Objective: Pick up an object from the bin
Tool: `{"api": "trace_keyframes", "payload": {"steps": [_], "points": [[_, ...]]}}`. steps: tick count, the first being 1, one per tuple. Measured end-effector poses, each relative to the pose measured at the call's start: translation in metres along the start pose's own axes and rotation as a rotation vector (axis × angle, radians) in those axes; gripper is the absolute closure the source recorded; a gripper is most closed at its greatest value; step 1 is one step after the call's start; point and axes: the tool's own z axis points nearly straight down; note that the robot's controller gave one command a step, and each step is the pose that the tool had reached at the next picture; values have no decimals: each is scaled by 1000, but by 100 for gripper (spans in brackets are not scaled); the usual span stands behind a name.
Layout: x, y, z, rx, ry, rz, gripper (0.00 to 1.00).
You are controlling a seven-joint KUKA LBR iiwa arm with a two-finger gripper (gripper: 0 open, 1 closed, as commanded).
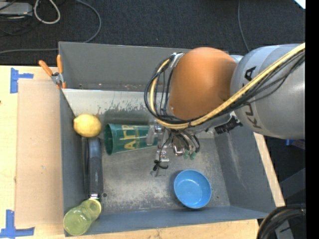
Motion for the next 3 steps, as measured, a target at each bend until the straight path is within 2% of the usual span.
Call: {"api": "trace_keyframes", "payload": {"steps": [1,2,3], "points": [[-1,-1,-5,-1,-8,6,0],[-67,10,117,-3,-12,-11,0],[-82,15,95,-4,-12,87,0]]}}
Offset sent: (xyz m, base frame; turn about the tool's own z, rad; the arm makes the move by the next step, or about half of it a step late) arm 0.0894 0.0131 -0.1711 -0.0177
